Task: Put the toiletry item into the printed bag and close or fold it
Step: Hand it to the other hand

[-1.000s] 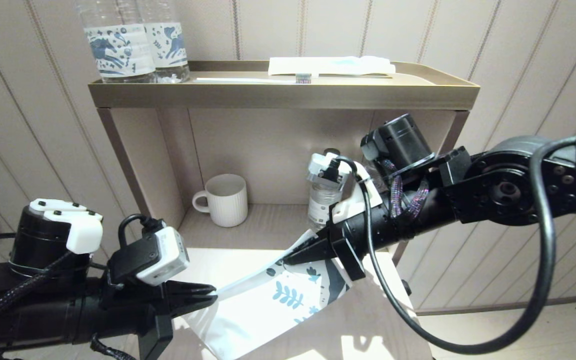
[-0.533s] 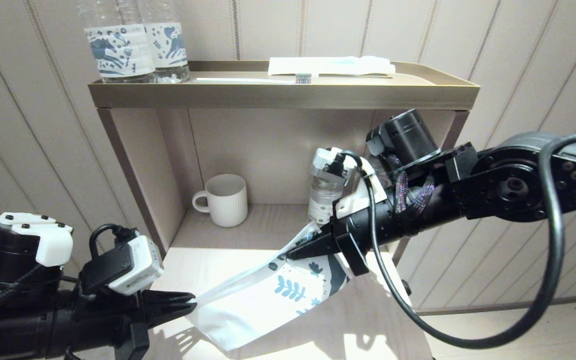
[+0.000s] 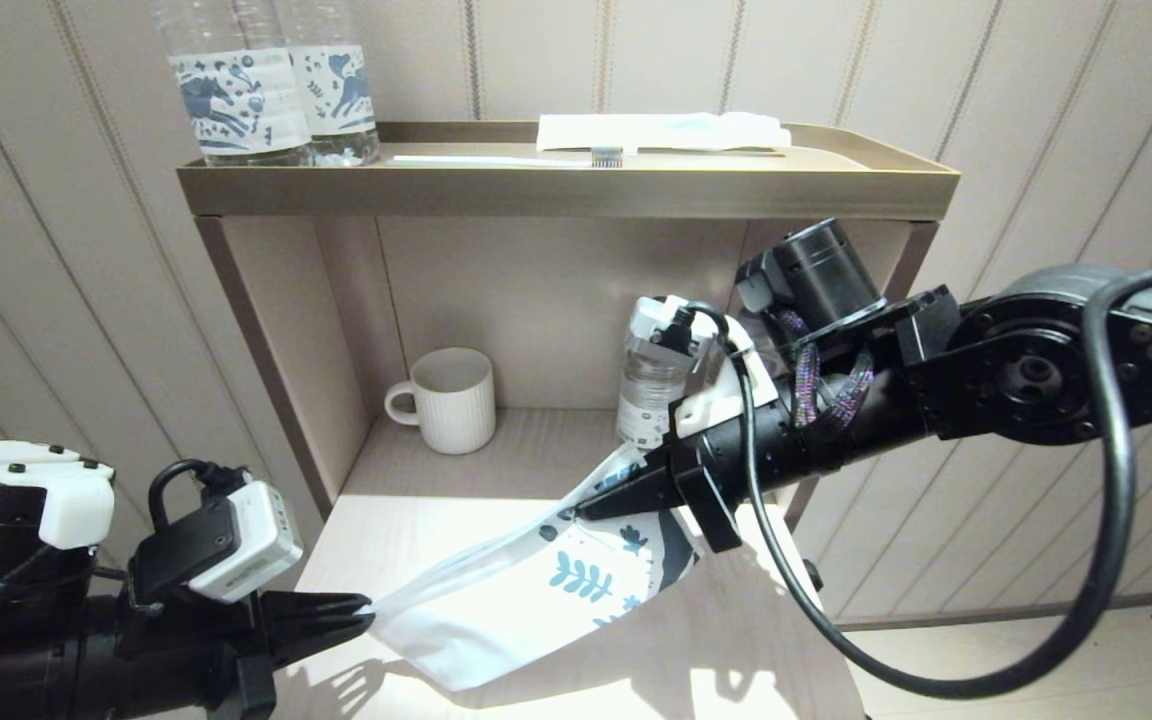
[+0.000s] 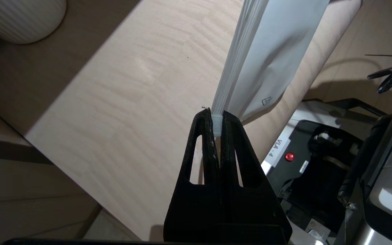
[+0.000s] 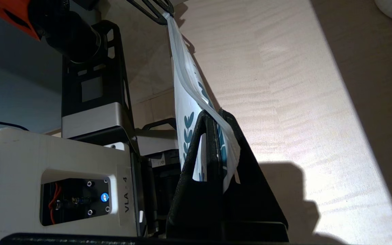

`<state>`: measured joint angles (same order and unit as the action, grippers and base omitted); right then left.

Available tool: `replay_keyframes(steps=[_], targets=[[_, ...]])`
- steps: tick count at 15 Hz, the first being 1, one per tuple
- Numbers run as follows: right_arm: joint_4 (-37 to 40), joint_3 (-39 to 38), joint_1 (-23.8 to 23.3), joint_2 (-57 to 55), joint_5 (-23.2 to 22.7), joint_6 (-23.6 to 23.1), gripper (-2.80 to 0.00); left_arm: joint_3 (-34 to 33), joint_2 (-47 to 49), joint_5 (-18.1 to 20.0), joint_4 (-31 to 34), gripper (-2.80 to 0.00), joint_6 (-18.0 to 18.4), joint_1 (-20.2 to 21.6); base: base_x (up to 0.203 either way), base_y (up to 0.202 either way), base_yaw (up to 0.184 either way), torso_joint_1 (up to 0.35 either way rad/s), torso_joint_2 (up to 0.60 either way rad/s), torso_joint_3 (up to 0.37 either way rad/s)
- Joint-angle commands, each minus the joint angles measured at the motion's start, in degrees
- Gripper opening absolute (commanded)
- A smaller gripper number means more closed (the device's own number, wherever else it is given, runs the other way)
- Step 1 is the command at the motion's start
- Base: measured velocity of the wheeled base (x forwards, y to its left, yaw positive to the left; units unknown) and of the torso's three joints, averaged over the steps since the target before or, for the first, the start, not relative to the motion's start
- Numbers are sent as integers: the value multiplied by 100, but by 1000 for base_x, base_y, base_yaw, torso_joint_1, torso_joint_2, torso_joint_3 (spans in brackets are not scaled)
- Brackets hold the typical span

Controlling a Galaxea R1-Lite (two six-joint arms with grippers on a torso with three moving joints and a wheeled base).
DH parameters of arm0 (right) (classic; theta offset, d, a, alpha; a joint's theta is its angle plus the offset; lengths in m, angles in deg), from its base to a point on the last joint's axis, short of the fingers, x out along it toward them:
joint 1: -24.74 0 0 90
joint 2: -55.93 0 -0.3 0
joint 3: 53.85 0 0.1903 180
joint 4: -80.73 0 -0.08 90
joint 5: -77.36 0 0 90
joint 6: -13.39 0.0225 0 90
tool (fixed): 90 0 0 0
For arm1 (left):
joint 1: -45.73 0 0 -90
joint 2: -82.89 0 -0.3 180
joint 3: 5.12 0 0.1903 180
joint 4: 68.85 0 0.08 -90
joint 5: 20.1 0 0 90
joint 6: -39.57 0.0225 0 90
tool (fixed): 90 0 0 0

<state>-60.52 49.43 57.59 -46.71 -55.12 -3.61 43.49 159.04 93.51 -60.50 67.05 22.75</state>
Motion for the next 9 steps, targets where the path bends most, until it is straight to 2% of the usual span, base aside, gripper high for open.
replay_keyframes(steps=[1, 3, 4, 9], targets=[[9, 8, 11, -11, -24, -13, -280, -11, -4, 12, -10, -280, 12, 4, 0, 0, 0, 0, 0, 0], [9, 7, 19, -11, -24, -13, -280, -35, 11, 18, -10, -280, 44, -5, 0, 0, 0, 0, 0, 0], [9, 7, 19, -2, -24, -13, -280, -46, -23, 29, -10, 0, 38, -5, 0, 0, 0, 0, 0, 0], [9, 7, 11, 41, -27, -13, -280, 23, -125, 47, -10, 0, -41, -5, 0, 0, 0, 0, 0, 0]])
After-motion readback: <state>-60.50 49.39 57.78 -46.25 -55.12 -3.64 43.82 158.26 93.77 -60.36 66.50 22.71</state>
